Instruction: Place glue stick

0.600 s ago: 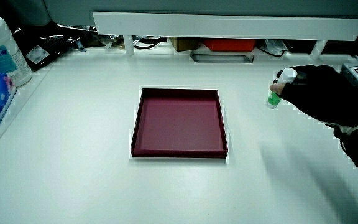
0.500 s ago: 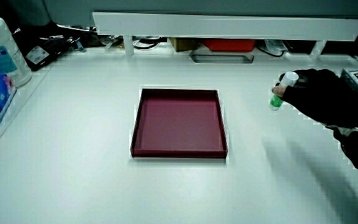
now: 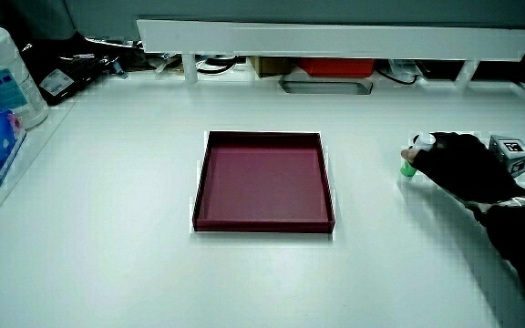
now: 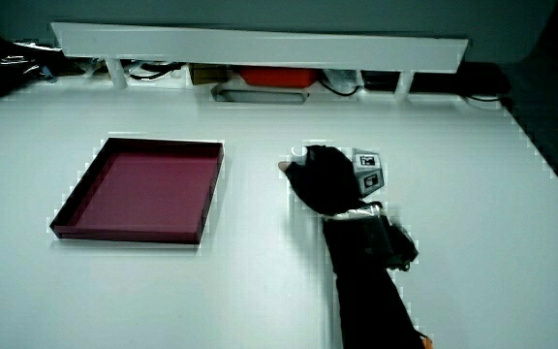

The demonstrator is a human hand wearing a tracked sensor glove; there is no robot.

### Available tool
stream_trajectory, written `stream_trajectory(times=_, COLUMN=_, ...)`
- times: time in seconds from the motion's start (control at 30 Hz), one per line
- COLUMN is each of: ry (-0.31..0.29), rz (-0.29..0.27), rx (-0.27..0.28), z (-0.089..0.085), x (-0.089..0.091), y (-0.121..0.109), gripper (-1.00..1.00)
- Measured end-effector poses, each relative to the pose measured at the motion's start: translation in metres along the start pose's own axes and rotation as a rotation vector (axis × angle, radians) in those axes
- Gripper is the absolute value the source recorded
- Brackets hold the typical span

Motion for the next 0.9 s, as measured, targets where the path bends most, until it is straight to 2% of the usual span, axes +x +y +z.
stream_trajectory(times=0.13, ry=0.025, rz=-0.036, rx=0.016, z=-0.001, x=0.017, y=0.002, gripper=0.0)
stream_trajectory(times=0.17, ry=0.044, rz=-0.05, rx=0.014, z=-0.002, x=0.017, y=0.001, gripper=0.0)
stream_trajectory(times=0.2, ry=0.069, rz=-0.04, rx=0.02, z=-0.002, x=0.02, y=0.002, gripper=0.0)
stream_trajectory(times=0.23, ry=0.052, rz=-0.059, rx=0.027, z=-0.001, x=0.02, y=0.001, gripper=0.0)
stream_trajectory(times=0.3, ry=0.035, rz=-0.048, rx=0.026, z=-0.001, x=0.019, y=0.002, gripper=0.0)
stream_trajectory(times=0.4, ry=0.055, rz=-0.04, rx=0.022, z=-0.001, x=0.019, y=0.002, gripper=0.0)
stream_trajectory(times=0.5, ry=0.052, rz=-0.057, rx=0.029, z=-0.001, x=0.02, y=0.001, gripper=0.0)
stream_trajectory(times=0.53, ry=0.052, rz=-0.039, rx=0.023, z=-0.001, x=0.022, y=0.003, gripper=-0.02)
stream_trajectory(times=0.6, ry=0.031, rz=-0.057, rx=0.022, z=-0.001, x=0.02, y=0.002, gripper=-0.07)
stream_trajectory(times=0.8, ry=0.074, rz=-0.041, rx=0.019, z=0.0, x=0.023, y=0.003, gripper=-0.21)
stream_trajectory(times=0.9, ry=0.058, rz=-0.046, rx=0.018, z=0.0, x=0.022, y=0.003, gripper=-0.28)
